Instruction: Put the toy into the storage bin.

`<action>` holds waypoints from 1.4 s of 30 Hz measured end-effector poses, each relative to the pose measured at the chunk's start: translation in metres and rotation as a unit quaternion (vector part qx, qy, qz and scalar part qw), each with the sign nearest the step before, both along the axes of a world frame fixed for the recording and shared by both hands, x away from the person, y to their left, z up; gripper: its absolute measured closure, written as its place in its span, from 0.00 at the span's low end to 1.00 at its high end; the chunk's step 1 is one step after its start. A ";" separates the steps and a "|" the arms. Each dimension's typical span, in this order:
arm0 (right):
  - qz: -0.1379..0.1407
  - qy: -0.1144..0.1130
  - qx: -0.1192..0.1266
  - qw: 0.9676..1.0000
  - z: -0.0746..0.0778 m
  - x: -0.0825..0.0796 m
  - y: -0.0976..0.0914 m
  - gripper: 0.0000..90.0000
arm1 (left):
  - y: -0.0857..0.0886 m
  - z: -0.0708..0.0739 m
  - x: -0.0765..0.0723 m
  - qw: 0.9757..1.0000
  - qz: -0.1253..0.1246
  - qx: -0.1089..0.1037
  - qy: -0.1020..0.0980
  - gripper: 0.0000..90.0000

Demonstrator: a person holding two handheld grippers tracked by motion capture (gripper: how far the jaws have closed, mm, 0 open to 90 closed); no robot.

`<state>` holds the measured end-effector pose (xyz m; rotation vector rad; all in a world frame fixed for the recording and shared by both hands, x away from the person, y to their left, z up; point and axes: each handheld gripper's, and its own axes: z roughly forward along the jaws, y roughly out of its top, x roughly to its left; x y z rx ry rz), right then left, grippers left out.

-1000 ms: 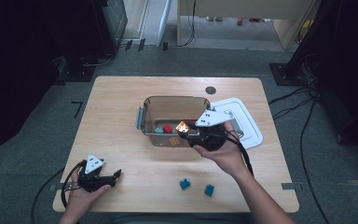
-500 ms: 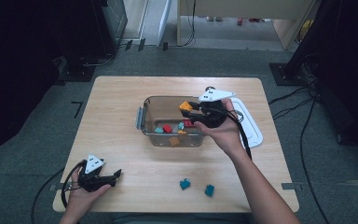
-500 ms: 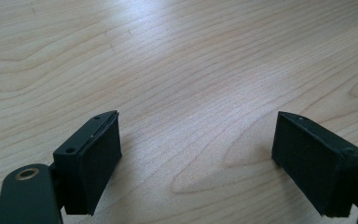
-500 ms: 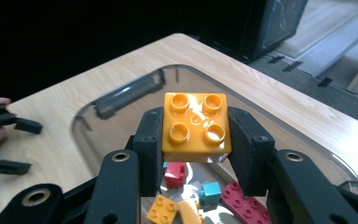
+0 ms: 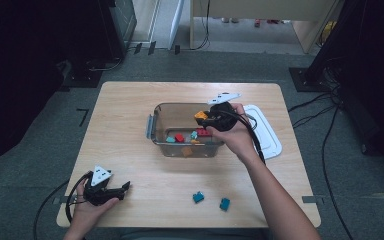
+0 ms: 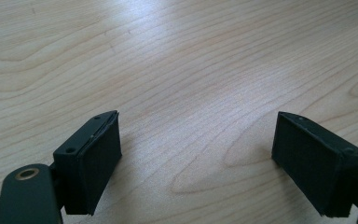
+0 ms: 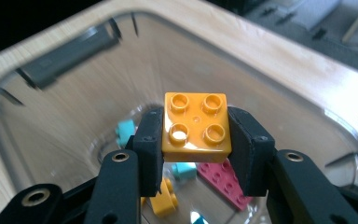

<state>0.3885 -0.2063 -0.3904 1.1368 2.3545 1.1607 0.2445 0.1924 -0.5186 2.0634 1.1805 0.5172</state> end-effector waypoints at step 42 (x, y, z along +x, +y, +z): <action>0.081 -0.073 0.043 0.993 0.026 -0.086 -0.030 0.51 | 0.000 0.000 0.000 1.000 0.000 0.000 -0.001 0.17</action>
